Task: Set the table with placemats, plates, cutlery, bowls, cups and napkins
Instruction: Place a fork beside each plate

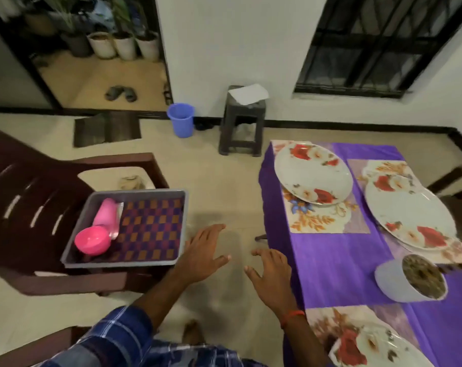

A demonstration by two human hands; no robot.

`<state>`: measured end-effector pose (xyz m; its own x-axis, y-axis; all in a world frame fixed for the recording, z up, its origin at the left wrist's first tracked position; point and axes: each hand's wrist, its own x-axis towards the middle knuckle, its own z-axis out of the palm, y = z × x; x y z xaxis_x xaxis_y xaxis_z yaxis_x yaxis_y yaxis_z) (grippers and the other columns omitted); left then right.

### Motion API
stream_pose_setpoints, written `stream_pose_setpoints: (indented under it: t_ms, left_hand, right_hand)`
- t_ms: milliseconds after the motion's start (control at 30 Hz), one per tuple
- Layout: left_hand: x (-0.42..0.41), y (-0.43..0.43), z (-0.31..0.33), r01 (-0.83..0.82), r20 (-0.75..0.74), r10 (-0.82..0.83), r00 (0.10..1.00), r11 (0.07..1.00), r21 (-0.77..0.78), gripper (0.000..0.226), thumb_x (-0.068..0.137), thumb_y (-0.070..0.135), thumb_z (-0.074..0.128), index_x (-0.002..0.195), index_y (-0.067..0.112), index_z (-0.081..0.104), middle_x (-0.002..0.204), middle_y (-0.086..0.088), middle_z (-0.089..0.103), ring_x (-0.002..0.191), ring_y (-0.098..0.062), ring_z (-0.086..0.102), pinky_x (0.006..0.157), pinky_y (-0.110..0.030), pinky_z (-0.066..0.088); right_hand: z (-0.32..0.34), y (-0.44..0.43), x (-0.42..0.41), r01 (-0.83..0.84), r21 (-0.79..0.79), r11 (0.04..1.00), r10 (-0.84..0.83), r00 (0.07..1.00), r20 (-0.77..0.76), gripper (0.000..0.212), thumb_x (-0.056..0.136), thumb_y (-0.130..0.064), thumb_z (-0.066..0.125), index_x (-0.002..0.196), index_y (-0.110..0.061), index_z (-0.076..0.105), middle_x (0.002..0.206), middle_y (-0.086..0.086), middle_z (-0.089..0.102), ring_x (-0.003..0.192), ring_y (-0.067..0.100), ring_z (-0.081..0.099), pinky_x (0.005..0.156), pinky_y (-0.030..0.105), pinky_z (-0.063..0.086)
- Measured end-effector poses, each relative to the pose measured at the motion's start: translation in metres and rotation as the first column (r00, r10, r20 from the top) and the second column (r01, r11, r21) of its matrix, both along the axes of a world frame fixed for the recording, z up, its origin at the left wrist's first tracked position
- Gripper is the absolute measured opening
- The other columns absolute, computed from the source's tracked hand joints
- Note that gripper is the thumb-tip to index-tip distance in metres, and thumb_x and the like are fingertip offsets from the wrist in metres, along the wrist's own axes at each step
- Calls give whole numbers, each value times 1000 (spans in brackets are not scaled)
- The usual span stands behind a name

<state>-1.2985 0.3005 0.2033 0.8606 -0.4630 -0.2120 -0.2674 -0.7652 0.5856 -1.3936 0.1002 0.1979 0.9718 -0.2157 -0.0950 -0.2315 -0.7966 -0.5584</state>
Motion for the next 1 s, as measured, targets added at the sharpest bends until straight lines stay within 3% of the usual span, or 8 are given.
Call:
stream_pose_setpoints:
  t_ms: [133,233,367,467,567,700,800,1000]
  left_hand:
    - [17,55,-9,-122,-75,124,989,992,27,90,84,71,52,158,33,19,165,8,23,152,-21,21,119,-53,27]
    - [24,88,-15,-224,-82,227,970,974,42,84,90,63,61,158,33,21,163,8,27,150,-20,23,117,-53,27]
    - [33,121,-16,-369,-114,372,921,928,46,82,88,59,66,155,31,28,157,6,35,146,-22,29,113,-49,29]
    - [39,143,-23,-448,-178,450,875,892,57,96,74,78,53,155,30,29,158,5,36,147,-25,32,115,-51,31]
    - [46,161,-34,-514,-191,516,835,856,64,110,63,84,38,157,28,26,159,3,36,145,-26,33,116,-50,32]
    - [62,189,-47,-627,-237,622,746,777,64,92,76,77,55,153,32,31,153,3,43,141,-24,39,113,-47,38]
    - [79,205,-55,-715,-245,709,661,694,83,93,74,76,53,152,30,35,150,1,48,139,-24,44,112,-45,40]
    - [110,230,-66,-821,-311,815,489,550,153,77,85,57,69,149,27,39,145,6,53,133,-20,50,107,-50,43]
  right_hand:
    - [3,42,45,-125,55,991,126,992,-4,36,87,-49,65,120,-35,57,123,-15,54,123,11,40,105,36,33]
    - [2,68,71,-218,72,973,219,975,-17,45,81,-62,49,116,-36,57,120,-15,56,121,14,44,104,40,37]
    - [0,97,107,-328,54,943,330,943,-44,50,77,-65,44,114,-35,58,119,-12,57,119,14,43,101,40,38]
    - [-2,112,134,-380,75,922,384,921,-63,46,78,-63,48,113,-35,59,118,-12,59,119,14,43,101,39,39]
    - [-7,129,163,-439,69,896,443,894,-70,34,85,-48,64,115,-32,61,119,-9,60,120,16,44,99,34,36]
    - [-23,161,215,-547,106,831,557,820,-132,29,89,-41,70,116,-32,61,118,-8,60,119,18,44,98,31,35]
    - [-36,185,255,-609,159,777,629,759,-170,31,89,-42,71,116,-29,61,119,-7,61,121,19,43,101,35,39]
    - [-62,230,320,-687,234,688,726,646,-237,38,89,-42,71,120,-24,60,126,-4,59,127,20,42,107,45,42]
